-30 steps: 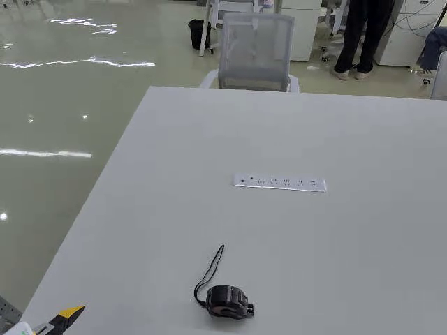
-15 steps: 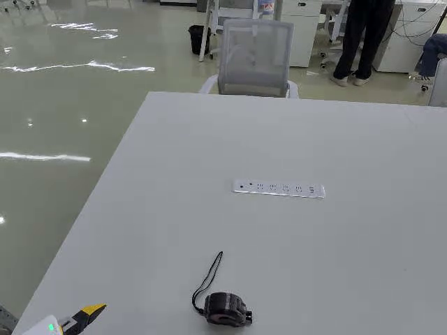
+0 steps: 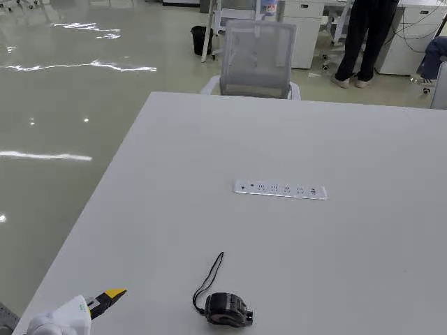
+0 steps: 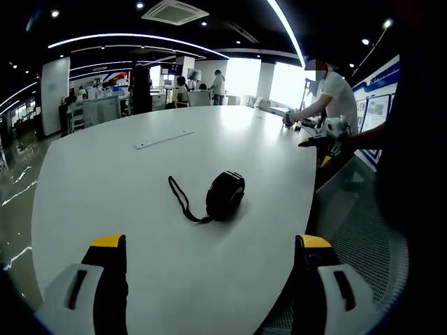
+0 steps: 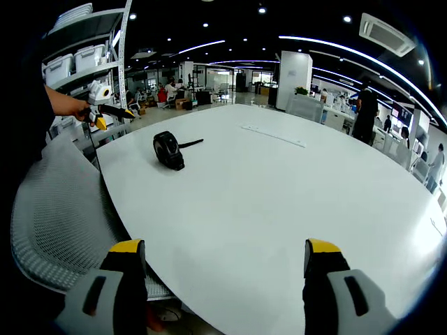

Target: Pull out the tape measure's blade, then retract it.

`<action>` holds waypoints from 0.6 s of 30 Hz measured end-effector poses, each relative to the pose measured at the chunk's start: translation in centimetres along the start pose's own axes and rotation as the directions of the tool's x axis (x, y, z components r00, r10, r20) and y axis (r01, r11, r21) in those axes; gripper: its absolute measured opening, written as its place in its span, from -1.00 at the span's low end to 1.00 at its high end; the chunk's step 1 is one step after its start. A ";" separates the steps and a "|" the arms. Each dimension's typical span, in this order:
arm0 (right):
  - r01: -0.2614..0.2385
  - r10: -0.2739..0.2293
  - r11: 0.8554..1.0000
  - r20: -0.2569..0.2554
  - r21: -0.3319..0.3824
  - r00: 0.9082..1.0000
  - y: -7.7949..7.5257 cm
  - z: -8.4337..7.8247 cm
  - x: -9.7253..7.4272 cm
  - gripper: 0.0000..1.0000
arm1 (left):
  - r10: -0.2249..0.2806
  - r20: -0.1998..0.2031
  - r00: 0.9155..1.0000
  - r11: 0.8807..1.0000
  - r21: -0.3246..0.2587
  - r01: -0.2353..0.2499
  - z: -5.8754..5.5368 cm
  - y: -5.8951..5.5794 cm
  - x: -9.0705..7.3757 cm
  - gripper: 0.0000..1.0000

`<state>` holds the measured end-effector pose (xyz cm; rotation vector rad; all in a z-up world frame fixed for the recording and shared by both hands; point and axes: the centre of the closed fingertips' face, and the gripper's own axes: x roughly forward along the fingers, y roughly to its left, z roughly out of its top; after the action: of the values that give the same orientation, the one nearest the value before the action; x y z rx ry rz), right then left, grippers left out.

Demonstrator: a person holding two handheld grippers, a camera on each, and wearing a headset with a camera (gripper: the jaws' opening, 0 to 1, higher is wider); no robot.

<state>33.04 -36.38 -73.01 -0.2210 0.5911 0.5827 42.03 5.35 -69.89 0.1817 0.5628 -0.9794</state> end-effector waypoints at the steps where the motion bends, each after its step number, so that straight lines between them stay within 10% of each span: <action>1: -0.015 0.015 1.000 -0.005 -0.006 1.000 0.4 0.0 0.3 0.92 | -0.005 -0.004 1.000 1.000 0.003 0.005 0.0 -0.1 0.2 0.99; 18: -0.068 0.071 0.995 0.031 -0.071 0.997 1.1 4.2 4.7 0.92 | -0.084 -0.075 0.994 0.993 0.071 0.090 0.8 -0.3 3.5 0.98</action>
<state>37.49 -31.84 -72.41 -0.2572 0.5485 0.6738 43.52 2.30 -70.98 0.2615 0.6041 -1.0829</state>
